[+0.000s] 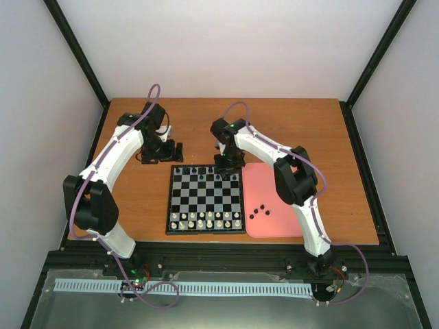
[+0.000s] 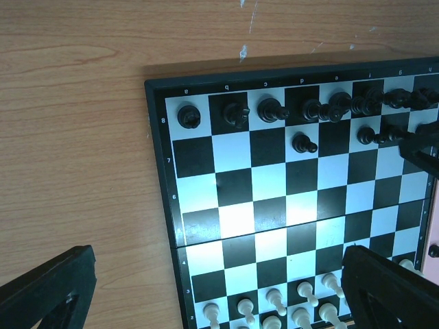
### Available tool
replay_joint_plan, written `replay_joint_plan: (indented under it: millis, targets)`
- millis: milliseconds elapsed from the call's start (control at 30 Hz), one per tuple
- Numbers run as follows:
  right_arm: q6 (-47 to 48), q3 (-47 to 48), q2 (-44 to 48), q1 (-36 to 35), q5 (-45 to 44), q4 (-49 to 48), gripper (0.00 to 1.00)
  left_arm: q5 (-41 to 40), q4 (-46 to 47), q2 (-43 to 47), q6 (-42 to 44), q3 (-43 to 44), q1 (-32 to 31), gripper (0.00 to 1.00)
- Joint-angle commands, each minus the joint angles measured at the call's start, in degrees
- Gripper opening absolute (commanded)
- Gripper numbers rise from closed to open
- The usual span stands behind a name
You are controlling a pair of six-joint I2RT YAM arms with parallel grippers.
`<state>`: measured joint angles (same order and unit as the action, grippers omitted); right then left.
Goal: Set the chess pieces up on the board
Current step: Place the chess piece on the chessboard, then pick up the chess piece from the storage box.
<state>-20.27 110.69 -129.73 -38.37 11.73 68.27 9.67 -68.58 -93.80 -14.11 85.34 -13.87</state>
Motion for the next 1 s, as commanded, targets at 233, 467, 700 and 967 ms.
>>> replay_joint_plan:
  millis: [233,467,700,967]
  targets:
    - [-0.3,-11.2,21.2,-0.4,-3.5,3.6,0.35,0.3,0.0,0.3,0.6,1.2,0.3,1.00]
    - [-3.5,-37.3,35.2,4.4,-1.5,-3.4,0.36,0.5,-0.1,0.4,0.5,1.5,0.3,1.00]
    - [-3.6,-46.9,36.9,4.7,-2.3,-6.5,0.36,1.1,-0.2,0.4,0.4,1.3,0.3,1.00]
    - [-3.6,-53.7,37.4,5.9,-4.1,-9.0,0.36,1.0,-0.2,0.5,0.5,0.9,0.3,1.00]
